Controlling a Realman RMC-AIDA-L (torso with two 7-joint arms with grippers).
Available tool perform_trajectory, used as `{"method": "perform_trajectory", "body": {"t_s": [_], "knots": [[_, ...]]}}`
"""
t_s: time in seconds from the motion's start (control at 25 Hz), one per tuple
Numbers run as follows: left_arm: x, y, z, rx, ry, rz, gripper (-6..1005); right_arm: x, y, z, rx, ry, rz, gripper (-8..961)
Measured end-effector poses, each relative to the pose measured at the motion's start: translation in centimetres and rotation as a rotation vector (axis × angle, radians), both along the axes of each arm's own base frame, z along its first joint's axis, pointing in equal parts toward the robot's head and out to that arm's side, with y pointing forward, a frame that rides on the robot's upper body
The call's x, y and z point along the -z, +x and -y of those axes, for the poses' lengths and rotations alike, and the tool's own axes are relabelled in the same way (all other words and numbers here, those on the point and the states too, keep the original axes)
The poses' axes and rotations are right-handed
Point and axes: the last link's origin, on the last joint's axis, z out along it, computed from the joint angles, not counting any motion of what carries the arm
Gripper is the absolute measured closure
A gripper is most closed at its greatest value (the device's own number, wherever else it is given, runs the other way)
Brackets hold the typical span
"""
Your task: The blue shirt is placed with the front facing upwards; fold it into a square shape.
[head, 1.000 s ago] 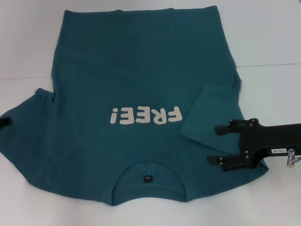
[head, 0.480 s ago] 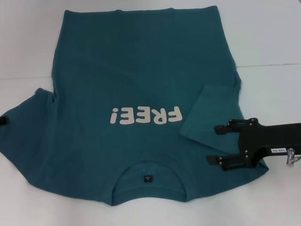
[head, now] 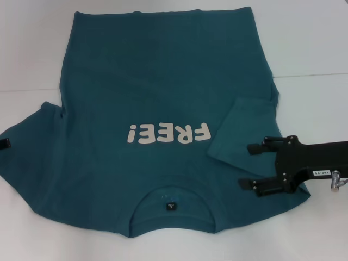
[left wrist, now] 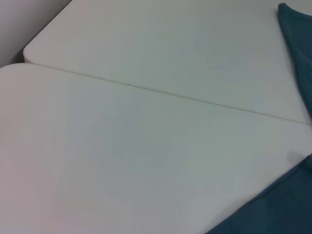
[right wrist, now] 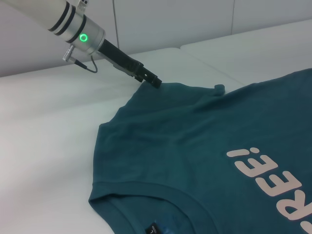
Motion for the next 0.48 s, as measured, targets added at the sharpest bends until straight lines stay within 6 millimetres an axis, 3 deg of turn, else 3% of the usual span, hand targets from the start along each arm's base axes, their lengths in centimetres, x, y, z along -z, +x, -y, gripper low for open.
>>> {"method": "perform_trajectory", "body": {"t_s": [0.48], "knots": [[0.05, 0.08, -0.05, -0.001, 0.002, 0.008, 131, 0.01, 0.02, 0.01, 0.0, -0.001, 0.001, 29]]}}
